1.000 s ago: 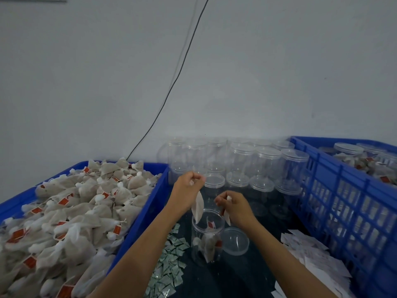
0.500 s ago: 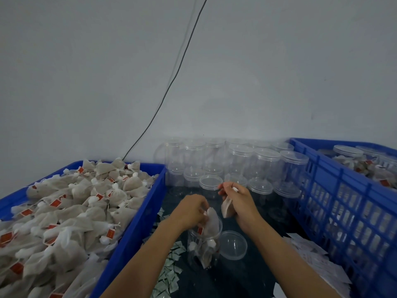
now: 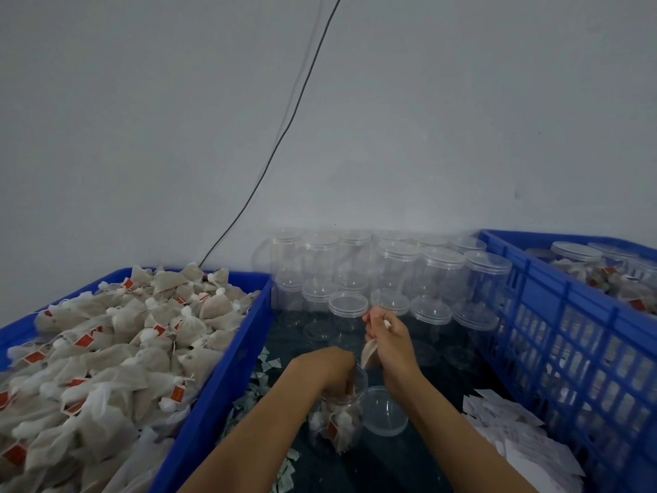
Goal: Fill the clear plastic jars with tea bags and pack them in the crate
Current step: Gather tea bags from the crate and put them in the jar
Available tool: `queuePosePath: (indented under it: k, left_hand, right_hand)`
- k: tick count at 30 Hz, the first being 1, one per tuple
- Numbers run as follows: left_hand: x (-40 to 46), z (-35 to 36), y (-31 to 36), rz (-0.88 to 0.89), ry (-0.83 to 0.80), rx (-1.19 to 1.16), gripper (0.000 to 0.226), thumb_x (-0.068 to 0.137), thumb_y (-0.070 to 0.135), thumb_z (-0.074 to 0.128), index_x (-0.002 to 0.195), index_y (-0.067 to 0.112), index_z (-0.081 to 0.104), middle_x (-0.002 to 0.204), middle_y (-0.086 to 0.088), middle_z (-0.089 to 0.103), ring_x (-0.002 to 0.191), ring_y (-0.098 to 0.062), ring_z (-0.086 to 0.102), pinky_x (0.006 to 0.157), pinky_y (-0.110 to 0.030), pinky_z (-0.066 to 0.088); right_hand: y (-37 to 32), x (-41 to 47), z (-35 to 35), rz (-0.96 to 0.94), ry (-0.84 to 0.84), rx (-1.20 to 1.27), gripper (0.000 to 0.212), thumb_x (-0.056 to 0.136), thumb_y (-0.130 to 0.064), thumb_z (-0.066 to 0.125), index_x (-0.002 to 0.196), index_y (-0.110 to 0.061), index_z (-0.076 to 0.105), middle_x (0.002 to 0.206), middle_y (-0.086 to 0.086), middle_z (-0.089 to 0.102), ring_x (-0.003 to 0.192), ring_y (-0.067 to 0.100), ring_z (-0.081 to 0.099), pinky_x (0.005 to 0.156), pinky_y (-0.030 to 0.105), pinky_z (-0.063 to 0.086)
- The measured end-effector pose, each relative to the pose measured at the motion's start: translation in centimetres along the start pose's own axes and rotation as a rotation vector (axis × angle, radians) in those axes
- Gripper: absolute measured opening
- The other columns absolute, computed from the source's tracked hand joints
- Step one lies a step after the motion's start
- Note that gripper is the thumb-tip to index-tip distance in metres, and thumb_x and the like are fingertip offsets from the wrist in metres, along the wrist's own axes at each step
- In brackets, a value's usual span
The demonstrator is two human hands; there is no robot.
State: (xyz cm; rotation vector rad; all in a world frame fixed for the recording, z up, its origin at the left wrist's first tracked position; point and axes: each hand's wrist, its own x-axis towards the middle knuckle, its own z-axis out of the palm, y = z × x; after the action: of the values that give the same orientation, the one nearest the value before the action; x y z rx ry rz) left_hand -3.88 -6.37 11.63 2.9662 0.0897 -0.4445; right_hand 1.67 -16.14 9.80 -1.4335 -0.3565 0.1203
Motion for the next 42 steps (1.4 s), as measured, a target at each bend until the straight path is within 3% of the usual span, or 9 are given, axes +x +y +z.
queuePosePath:
  k: [6,12,20,25,30,33,36,39,42]
  left_hand:
    - [-3.8,-2.3,-2.1,0.046,0.117,-0.2,0.02,0.089,0.007,0.058,0.106,0.011,0.068,0.107,-0.003,0.069,0.099,-0.018,0.064,0.092,-0.036,0.052]
    - [-6.1,-1.3,-4.7,-0.142,0.543,-0.243,0.028,0.092,0.006,0.045,0.075,0.026,0.055,0.094,0.005,0.065,0.084,-0.012,0.062,0.081,-0.029,0.05]
    - [-4.5,0.0,-4.6,-0.14,0.482,-0.209,0.018,0.091,0.014,0.058,0.08,0.029,0.062,0.101,0.006,0.067,0.089,-0.013,0.062,0.076,-0.027,0.047]
    - [-3.7,1.0,-4.8,-0.141,0.482,-0.341,0.014,0.087,0.017,0.067,0.079,0.027,0.061,0.097,0.005,0.068,0.086,-0.011,0.064,0.081,-0.028,0.053]
    - [-3.6,1.6,-4.5,-0.166,0.532,-0.522,0.013,0.088,0.01,0.064,0.082,0.02,0.06,0.088,0.001,0.066,0.08,-0.015,0.065,0.084,-0.034,0.057]
    - [-3.7,2.5,-5.0,-0.269,0.59,-0.699,0.01,0.093,0.014,0.056,0.084,0.018,0.057,0.091,-0.007,0.068,0.081,-0.023,0.067,0.082,-0.04,0.057]
    - [-3.5,4.4,-6.0,-0.409,0.646,-0.597,0.017,0.097,0.017,0.048,0.085,0.012,0.059,0.085,-0.004,0.066,0.076,-0.018,0.064,0.075,-0.033,0.055]
    - [-3.4,6.8,-6.5,-0.377,0.482,-0.432,0.018,0.096,0.014,0.05,0.092,0.008,0.067,0.081,-0.001,0.064,0.076,-0.015,0.06,0.072,-0.027,0.049]
    - [-3.5,8.5,-6.6,-0.306,0.251,-0.397,0.026,0.086,0.023,0.069,0.112,0.019,0.067,0.11,0.001,0.068,0.101,-0.014,0.062,0.091,-0.029,0.051]
  right_hand:
    - [-1.0,-0.4,0.7,0.088,-0.176,0.098,0.017,0.079,0.002,0.038,0.082,-0.013,0.046,0.066,0.0,0.038,0.059,0.01,0.035,0.054,0.023,0.03]
    - [-0.2,-1.2,2.0,-0.148,-0.445,-0.561,0.036,0.077,0.017,0.042,0.089,-0.017,0.041,0.09,0.006,0.043,0.076,0.017,0.041,0.061,0.023,0.035]
    - [-1.1,-1.6,0.9,-0.556,-0.437,-1.182,0.013,0.086,-0.015,0.065,0.099,-0.018,0.065,0.101,-0.002,0.063,0.094,0.015,0.058,0.083,0.033,0.05]
    - [-1.6,-3.1,1.3,-0.331,-0.769,-1.315,0.027,0.09,-0.01,0.05,0.072,-0.027,0.061,0.074,-0.004,0.061,0.068,0.017,0.054,0.068,0.033,0.045]
    - [-2.2,-2.9,3.1,-0.109,-0.87,-1.47,0.022,0.095,-0.02,0.045,0.107,-0.01,0.061,0.105,0.011,0.063,0.082,0.022,0.053,0.072,0.033,0.04]
    - [-2.3,-2.8,3.6,-0.223,-0.778,-1.522,0.02,0.092,-0.02,0.044,0.09,-0.008,0.059,0.099,0.016,0.062,0.083,0.029,0.055,0.07,0.033,0.038]
    - [-1.2,-2.8,2.6,-0.432,-0.632,-1.434,0.021,0.088,-0.015,0.046,0.088,-0.008,0.067,0.097,0.01,0.067,0.085,0.028,0.061,0.071,0.034,0.045]
    - [0.3,-3.5,0.6,-0.476,-0.411,-0.96,0.033,0.083,0.004,0.045,0.082,-0.016,0.071,0.09,-0.003,0.071,0.085,0.012,0.064,0.082,0.031,0.051]
    - [2.4,-4.4,-1.7,-0.464,-0.04,-0.479,0.04,0.084,0.017,0.045,0.074,-0.015,0.067,0.08,-0.005,0.069,0.079,0.005,0.063,0.076,0.017,0.05]
